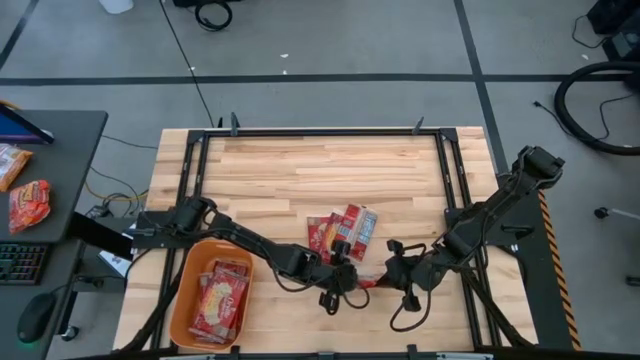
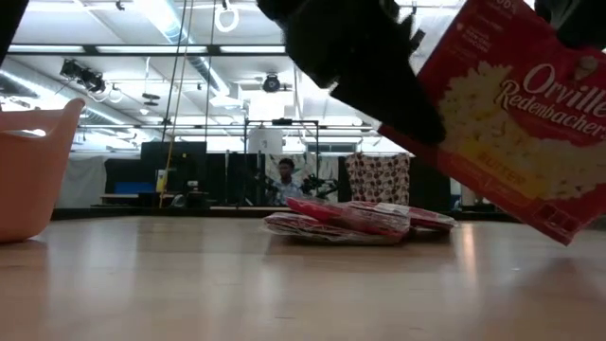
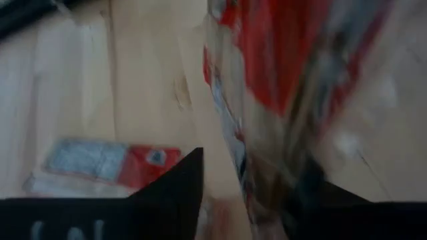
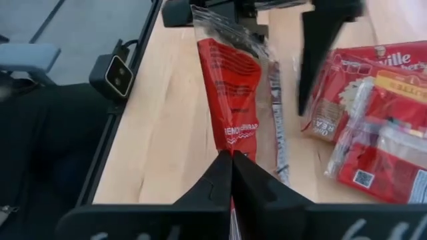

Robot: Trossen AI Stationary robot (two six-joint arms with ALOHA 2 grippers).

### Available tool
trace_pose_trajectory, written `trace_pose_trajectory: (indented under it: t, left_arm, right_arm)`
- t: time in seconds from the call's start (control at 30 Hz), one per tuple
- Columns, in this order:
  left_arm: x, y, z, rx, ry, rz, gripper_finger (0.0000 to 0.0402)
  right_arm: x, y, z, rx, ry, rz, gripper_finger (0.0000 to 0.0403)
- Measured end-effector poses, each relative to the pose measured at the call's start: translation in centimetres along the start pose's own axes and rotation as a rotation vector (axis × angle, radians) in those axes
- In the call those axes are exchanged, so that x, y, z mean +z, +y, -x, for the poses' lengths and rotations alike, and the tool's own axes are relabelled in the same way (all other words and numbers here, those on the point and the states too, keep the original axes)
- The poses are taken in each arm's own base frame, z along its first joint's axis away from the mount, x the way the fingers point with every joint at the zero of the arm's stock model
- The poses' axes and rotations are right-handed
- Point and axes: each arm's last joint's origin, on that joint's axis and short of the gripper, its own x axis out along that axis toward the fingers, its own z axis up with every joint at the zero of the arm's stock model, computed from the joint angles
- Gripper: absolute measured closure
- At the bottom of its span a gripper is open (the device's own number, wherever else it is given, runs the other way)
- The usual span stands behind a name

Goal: Sort popcorn bags into baskets
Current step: Put the popcorn bag into the orange bin

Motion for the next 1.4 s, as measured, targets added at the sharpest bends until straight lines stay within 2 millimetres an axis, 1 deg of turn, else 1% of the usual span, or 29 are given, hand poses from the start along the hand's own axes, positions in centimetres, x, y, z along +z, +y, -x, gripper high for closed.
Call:
trace_pose_trajectory:
  t: [0.1,0.23,0.27,0.3,0.4,0.5,0.57,0.7,0.87,1.0,1.1,1.17,1.23,1.3,1.4]
  left_arm:
    - [0.1,0.2,0.6,-0.017,0.012,0.044,0.0294]
    - [0.2,0.5,1.5,-0.021,0.031,0.047,0.0366]
    - [0.2,0.5,1.6,-0.025,0.036,0.045,0.0378]
    - [0.3,0.6,1.8,-0.030,0.035,0.047,0.0381]
    - [0.4,0.9,2.8,-0.039,0.097,0.056,0.0379]
    - [0.7,1.1,4.1,-0.064,0.195,0.086,0.0374]
    - [1.0,1.2,5.2,-0.104,0.270,0.105,0.0374]
    - [1.9,0.5,7.7,-0.215,0.385,0.150,0.0374]
    - [3.5,0.0,11.9,-0.299,0.511,0.220,0.0373]
    - [4.7,0.1,15.6,-0.280,0.577,0.286,0.0373]
    - [5.1,-0.1,18.2,-0.300,0.645,0.359,0.0373]
    - [5.5,-0.7,19.2,-0.325,0.633,0.399,0.0373]
    - [5.5,-1.7,20.7,-0.339,0.619,0.404,0.0373]
    - [5.3,-2.3,21.6,-0.333,0.630,0.434,0.0373]
    - [5.2,-4.3,23.1,-0.332,0.613,0.439,0.0372]
  right_arm:
    - [0.0,0.0,0.0,-0.006,-0.008,0.001,0.0386]
    - [0.2,-0.2,0.0,-0.029,-0.024,0.009,0.0380]
    - [0.2,-0.2,0.0,-0.030,-0.026,0.017,0.0380]
    - [0.2,-0.2,0.0,-0.030,-0.028,0.023,0.0379]
    - [0.2,-0.2,0.0,-0.032,-0.023,0.053,0.0377]
    - [0.1,-0.4,0.3,-0.049,0.000,0.082,0.0369]
    - [-0.2,-0.7,0.5,-0.083,0.023,0.103,0.0360]
    - [-0.5,-1.3,0.6,-0.156,0.047,0.146,0.0334]
    - [-0.5,-1.7,0.4,-0.188,0.068,0.173,0.0309]
    - [-0.5,-2.0,0.3,-0.210,0.067,0.206,0.0307]
    - [-0.5,-2.1,0.2,-0.216,0.075,0.235,0.0308]
    - [-0.5,-2.2,0.2,-0.218,0.078,0.251,0.0308]
    - [-0.5,-2.2,0.2,-0.224,0.079,0.273,0.0307]
    - [-0.4,-2.3,0.2,-0.230,0.080,0.293,0.0307]
    - [-0.3,-2.4,0.2,-0.236,0.078,0.317,0.0308]
